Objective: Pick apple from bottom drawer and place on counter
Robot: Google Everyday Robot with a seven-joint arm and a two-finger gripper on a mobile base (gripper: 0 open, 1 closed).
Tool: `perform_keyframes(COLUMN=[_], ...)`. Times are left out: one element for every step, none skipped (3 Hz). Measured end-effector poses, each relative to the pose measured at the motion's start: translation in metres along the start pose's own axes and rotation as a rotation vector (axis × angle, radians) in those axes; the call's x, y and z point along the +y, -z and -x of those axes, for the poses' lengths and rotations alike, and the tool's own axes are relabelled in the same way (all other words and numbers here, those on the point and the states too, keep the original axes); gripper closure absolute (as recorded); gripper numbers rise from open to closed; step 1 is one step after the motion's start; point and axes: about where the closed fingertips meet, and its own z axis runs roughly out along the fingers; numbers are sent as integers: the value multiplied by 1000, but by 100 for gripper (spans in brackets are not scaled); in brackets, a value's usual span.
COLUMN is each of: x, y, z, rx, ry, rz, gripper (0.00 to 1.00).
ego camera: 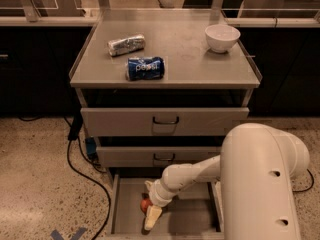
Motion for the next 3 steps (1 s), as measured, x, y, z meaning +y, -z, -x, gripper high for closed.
perform_keyframes(x=[0, 6, 8], y=[0, -6, -25], z=[0, -10, -25], rx=[0, -7, -28], ry=[-1, -25, -48], rz=[0, 0, 11], gripper=[0, 0, 0])
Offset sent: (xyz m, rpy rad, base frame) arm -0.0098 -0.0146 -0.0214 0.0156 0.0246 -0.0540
